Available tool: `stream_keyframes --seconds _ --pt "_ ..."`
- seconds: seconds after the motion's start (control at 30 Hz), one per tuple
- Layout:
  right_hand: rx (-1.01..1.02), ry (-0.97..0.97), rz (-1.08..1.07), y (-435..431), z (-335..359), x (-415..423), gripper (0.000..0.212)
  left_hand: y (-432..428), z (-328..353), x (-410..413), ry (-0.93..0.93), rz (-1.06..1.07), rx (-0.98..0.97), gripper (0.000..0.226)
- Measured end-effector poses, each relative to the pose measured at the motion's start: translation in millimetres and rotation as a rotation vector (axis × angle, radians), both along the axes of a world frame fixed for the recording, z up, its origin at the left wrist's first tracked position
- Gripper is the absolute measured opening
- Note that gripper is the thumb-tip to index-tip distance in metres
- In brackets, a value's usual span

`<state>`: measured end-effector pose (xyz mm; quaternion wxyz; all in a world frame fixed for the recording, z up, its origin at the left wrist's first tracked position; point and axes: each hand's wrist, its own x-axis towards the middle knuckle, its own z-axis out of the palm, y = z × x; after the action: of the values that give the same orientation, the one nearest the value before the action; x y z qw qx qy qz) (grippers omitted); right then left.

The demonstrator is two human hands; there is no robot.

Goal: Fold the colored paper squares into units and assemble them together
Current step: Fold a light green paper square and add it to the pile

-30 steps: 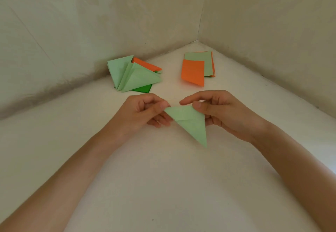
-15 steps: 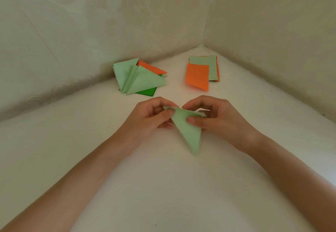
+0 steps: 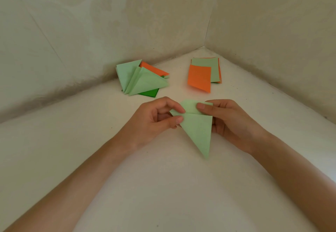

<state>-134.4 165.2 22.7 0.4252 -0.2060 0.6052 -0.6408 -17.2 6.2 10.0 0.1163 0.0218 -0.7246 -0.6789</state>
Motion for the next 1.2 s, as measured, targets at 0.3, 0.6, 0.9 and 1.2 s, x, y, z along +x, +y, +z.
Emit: stream_keyframes --seconds 0.3,0.6,0.9,1.2 --pt "0.060 0.214 -0.091 -1 -2 3 0.021 0 5 3 -0.054 0.038 0.009 0.025" --pt "-0.016 0.506 -0.082 -2 -3 7 0.013 2 12 3 -0.199 0.113 0.177 0.039" --pt "-0.021 0.567 -0.053 1 -6 9 0.013 2 11 -1 -0.258 0.108 0.141 0.018" --pt "-0.067 0.444 -0.116 2 -1 2 0.008 -11 3 1 -0.225 0.003 0.224 0.015"
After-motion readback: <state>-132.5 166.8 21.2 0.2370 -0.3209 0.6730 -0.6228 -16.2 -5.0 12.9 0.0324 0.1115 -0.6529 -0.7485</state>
